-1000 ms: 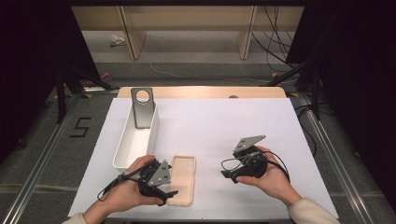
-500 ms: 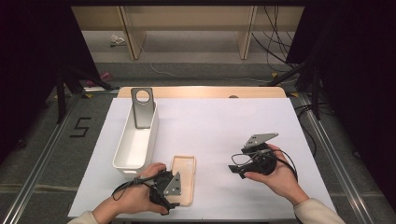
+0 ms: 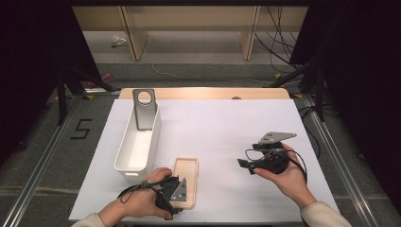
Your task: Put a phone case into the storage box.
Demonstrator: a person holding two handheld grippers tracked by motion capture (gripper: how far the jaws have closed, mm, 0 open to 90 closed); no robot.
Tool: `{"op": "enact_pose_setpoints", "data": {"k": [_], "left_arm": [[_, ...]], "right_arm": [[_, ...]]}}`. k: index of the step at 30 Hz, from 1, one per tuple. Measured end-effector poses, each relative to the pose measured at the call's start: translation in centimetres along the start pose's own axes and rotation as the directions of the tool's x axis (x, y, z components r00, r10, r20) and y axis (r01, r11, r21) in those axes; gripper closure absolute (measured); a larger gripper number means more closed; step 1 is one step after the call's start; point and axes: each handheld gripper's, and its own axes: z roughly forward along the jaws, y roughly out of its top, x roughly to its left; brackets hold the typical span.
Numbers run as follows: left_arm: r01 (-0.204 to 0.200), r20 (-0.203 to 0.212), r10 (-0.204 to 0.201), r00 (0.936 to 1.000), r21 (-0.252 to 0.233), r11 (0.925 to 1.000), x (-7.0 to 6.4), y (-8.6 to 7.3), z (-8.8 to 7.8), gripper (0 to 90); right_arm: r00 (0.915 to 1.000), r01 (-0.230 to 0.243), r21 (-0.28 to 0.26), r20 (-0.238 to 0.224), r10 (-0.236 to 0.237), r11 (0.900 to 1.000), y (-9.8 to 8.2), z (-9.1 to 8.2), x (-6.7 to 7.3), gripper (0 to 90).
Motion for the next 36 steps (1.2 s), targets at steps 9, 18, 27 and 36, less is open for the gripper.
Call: {"op": "enact_pose_setpoints", "data": {"k": [9, 18, 27, 36], "left_arm": [[-0.008, 0.002, 0.008, 1.0000, 0.010, 0.9999, 0.01, 0.10, 0.23, 22.7], [-0.022, 0.010, 0.022, 0.9997, 0.024, 0.9995, 0.08, 0.14, 0.47, 24.8], [-0.035, 0.023, 0.034, 0.9991, 0.041, 0.9985, 0.03, 0.36, 0.84, 25.7], [-0.056, 0.032, 0.054, 0.9980, 0.060, 0.9966, -0.03, 0.73, 1.00, 27.8]], "right_arm": [[0.9988, -0.047, -0.061, 0.015, 0.047, 0.997, -0.42, -0.80, -0.92, 16.8], [0.9985, -0.052, -0.062, 0.011, 0.053, 0.997, -0.43, -0.71, -0.85, 16.8], [0.9982, -0.058, -0.061, 0.006, 0.059, 0.996, -0.43, -0.66, -0.85, 16.8], [0.9981, -0.062, -0.067, -0.003, 0.062, 0.996, -0.43, -0.67, -0.85, 16.7]]}}
